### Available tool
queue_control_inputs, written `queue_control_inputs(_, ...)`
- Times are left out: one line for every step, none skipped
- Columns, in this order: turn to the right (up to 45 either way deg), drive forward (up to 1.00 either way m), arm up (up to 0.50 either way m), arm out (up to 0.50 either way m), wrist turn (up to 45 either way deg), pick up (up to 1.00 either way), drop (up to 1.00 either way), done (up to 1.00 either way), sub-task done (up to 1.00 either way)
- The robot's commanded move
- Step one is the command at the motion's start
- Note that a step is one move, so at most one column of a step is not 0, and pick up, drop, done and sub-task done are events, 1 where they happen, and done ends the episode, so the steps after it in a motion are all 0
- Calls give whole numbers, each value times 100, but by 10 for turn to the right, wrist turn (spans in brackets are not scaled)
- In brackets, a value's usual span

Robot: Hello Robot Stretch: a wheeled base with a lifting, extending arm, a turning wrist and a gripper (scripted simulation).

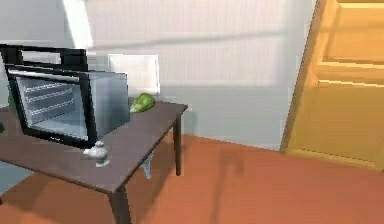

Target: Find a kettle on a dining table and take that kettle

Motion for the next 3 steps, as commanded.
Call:
queue_control_inputs(-450,0,0,0,0,0,0,0,0)
queue_control_inputs(-270,0,0,0,0,0,0,0,0)
queue_control_inputs(0,75,0,0,0,0,0,0,0)
